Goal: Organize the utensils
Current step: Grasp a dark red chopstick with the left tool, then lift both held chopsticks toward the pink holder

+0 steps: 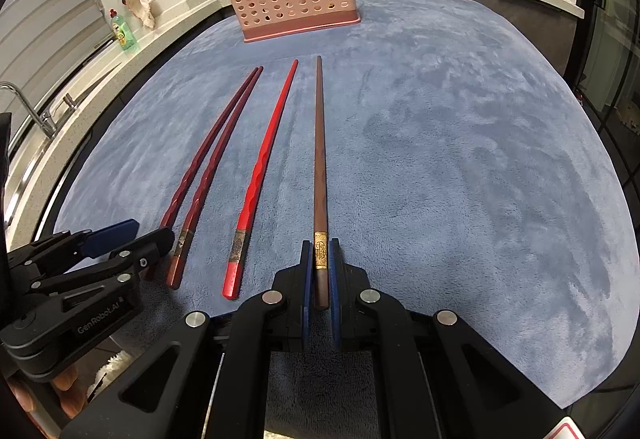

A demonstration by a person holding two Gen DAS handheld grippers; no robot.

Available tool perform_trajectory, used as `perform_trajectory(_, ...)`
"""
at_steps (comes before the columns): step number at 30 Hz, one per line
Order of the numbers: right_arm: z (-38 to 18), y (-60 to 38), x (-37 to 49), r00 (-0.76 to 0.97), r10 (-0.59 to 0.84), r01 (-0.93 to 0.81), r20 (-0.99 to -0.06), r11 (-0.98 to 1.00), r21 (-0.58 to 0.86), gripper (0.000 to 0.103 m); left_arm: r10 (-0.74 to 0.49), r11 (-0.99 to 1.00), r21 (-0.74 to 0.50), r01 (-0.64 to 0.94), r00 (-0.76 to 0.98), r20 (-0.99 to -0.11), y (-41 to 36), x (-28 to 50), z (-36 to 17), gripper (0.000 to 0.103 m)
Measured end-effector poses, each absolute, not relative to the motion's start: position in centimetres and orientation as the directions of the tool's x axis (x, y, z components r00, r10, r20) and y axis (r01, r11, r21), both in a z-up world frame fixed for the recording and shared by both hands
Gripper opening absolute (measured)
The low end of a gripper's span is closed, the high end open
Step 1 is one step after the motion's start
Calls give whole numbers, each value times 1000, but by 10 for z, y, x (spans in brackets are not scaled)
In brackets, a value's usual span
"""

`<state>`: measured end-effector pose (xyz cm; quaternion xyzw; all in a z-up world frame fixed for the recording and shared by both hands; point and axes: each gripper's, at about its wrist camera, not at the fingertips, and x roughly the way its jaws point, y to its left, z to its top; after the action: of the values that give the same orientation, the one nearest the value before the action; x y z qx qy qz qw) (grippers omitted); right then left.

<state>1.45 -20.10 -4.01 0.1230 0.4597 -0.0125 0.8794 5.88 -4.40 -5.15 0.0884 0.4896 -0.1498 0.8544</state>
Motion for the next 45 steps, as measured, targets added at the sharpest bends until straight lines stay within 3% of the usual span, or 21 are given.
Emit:
perform_trajectory(5,-40,-201,15,576,91,135,-812,970,205,7,-195,934,-21,356,460,-866,-44,58,-51,7)
perform_trajectory(18,-11,-210,13,620,104,126,-778,965,229,7,-268,937,-110,332,481,-835,-26,61,-11,7)
perform_trajectory(32,95,-247,49,786,68,109,-614,963,245,7,-277,952,-106,286,665,-694,-9,114,87,7)
perform_trajectory(45,159,-270,116,869,53,90,-491,961,263,7,-278,957,-106,269,754,-595,-18,194,156,7)
